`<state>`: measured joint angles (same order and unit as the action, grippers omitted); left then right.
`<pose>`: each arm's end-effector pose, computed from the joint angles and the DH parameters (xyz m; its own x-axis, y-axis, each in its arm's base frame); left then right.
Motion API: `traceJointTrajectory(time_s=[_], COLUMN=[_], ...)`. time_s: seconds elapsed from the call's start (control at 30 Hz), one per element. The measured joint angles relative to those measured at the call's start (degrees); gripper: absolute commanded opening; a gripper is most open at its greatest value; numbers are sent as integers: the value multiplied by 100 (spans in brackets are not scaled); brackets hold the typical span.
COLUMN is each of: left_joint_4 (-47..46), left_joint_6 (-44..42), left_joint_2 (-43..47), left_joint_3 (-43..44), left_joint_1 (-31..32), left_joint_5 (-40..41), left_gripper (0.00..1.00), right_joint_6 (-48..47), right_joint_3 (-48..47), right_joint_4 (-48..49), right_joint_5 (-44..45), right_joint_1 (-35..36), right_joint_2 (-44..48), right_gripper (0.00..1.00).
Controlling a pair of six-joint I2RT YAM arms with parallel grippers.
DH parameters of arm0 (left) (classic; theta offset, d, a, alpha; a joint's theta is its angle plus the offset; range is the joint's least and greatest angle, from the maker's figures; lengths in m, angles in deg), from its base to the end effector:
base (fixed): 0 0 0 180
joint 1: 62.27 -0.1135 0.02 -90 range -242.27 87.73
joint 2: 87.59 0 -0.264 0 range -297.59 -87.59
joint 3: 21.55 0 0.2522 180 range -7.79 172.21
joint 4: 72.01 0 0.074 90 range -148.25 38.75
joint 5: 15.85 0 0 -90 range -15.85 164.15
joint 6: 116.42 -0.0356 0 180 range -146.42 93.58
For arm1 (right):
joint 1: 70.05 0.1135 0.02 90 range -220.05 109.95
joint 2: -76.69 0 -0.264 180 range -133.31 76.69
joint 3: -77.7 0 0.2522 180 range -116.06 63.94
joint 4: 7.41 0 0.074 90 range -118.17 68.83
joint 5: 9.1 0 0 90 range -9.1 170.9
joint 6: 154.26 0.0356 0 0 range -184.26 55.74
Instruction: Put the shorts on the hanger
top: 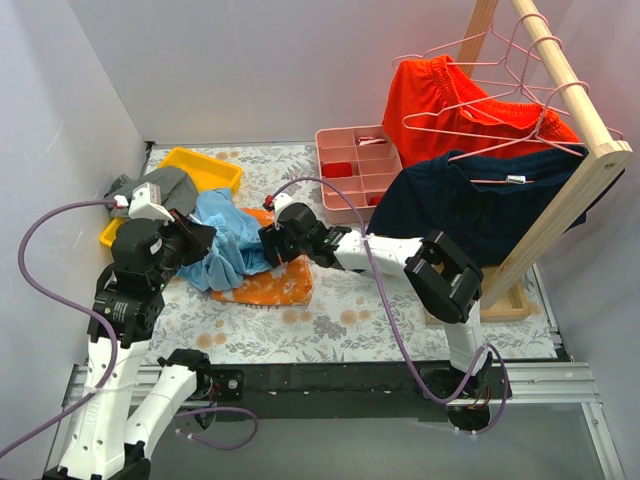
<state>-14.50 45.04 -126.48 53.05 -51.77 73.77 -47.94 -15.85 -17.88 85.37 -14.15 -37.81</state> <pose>0.1190 -0.0223 0.3857 -0.2946 -0.9096 -0.2929 -0.2863 0.3764 -0.8811 0.2593 0.3781 0.2065 -0.5020 -0.2417 -0.8304 -0.6744 0.7106 0.2008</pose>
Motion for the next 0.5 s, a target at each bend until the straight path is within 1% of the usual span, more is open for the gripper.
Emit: traceJointTrajectory(time_s=[0.03,0.1,0.13,0.17,0.2,0.33,0.4,0.5], left_joint_4=[-2,2,2,0,2,31,61,125], left_joint_6=[-15,-50,-79,-107,-138,-369,-560,-859], left_joint_2=[-31,-83,-120,-160,-201,-494,-726,-1209], left_joint_3=[20,74,118,173,249,813,1263,2186], left_joint_1=[9,13,13,15,20,74,109,146], left_joint_5=[0,0,0,0,0,87,190,339], left_gripper=[0,0,0,0,0,0,0,0], right_joint_6=[4,13,15,-4,13,96,118,122], right_joint_3=[-4,-55,-149,-245,-369,-734,-887,-1082], right_joint_4=[61,120,101,94,74,-232,-638,-1246], right_joint_5=[-26,-66,-90,-107,-127,-28,140,411], right_joint_1=[0,0,0,-2,-2,-2,0,13], right_joint_2=[0,-11,-33,-61,-81,-28,155,688], right_gripper=[66,42,29,8,1,1,1,1])
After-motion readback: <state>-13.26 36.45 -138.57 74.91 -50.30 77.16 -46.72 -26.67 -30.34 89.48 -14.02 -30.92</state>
